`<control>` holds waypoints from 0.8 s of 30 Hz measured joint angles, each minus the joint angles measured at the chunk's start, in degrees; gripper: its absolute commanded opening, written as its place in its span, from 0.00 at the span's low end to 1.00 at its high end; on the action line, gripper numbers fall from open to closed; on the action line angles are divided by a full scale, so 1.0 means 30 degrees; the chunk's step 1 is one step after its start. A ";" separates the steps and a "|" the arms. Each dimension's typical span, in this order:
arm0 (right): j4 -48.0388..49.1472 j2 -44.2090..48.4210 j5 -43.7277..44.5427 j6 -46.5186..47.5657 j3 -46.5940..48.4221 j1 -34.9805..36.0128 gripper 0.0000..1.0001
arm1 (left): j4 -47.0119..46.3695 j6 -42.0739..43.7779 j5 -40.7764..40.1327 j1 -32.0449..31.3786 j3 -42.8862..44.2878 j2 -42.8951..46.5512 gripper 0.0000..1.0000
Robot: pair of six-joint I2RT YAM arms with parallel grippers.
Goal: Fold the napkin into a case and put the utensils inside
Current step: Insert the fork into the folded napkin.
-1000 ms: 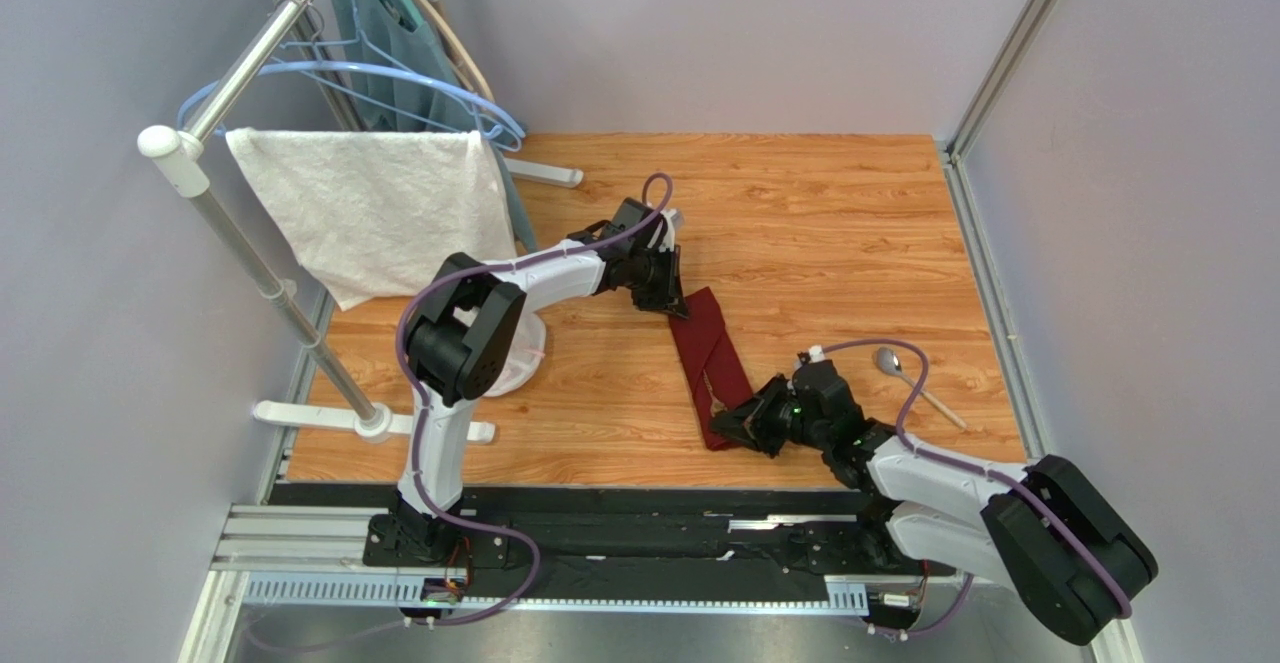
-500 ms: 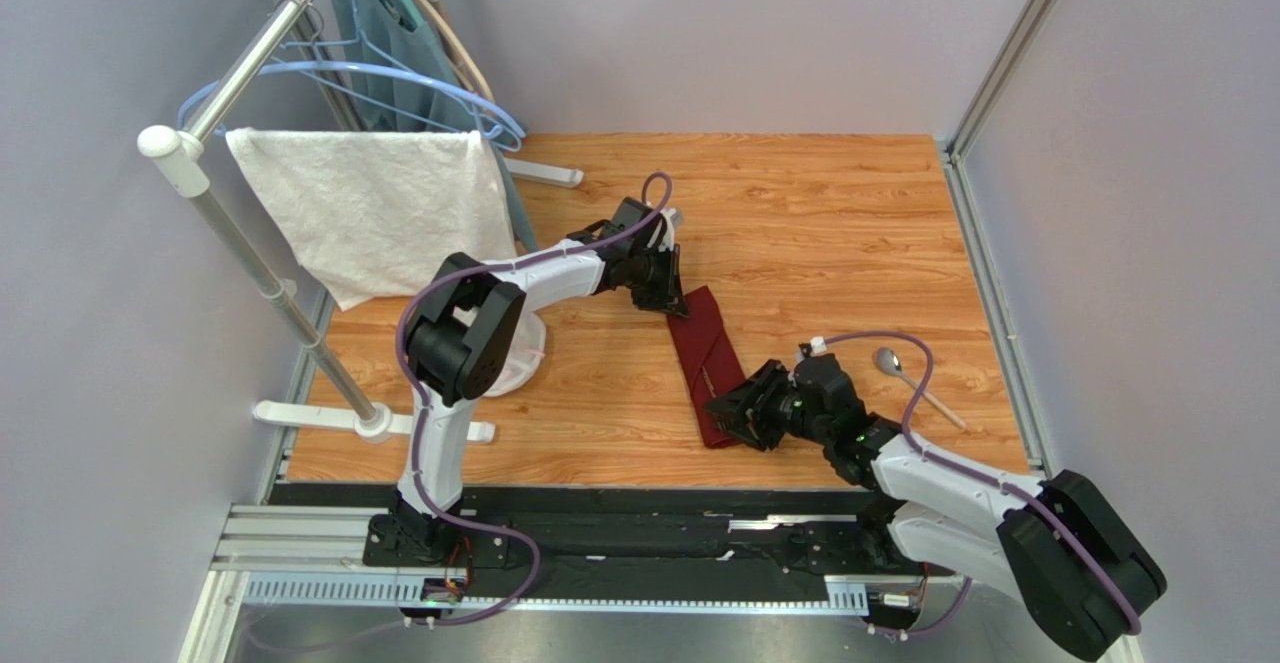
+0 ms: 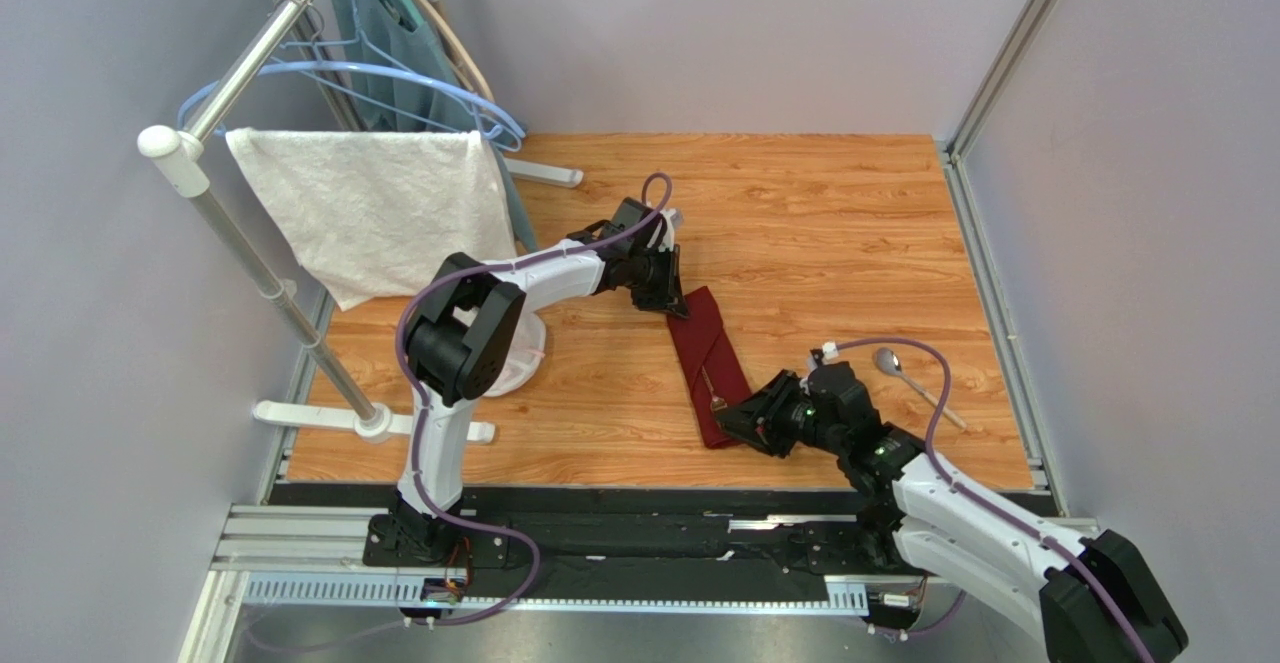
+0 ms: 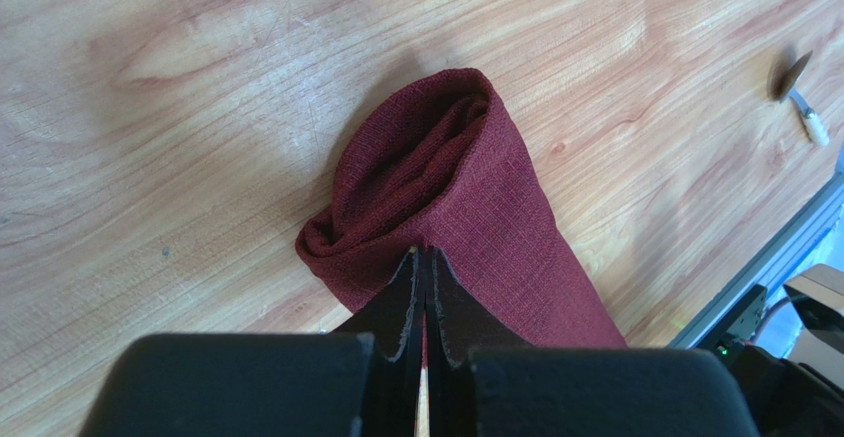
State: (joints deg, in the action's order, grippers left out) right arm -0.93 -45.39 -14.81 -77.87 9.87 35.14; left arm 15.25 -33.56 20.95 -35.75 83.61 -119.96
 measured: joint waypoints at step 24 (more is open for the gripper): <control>0.2004 -0.3213 0.0160 -0.0131 -0.0022 0.0000 0.00 | 0.1122 0.0619 -0.0262 0.0240 0.0699 0.0758 0.00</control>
State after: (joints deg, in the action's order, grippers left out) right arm 5.08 -55.02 -14.33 -78.26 9.80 35.14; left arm 18.61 -31.70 20.16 -35.03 85.71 -117.69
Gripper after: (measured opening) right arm 0.011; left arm 0.007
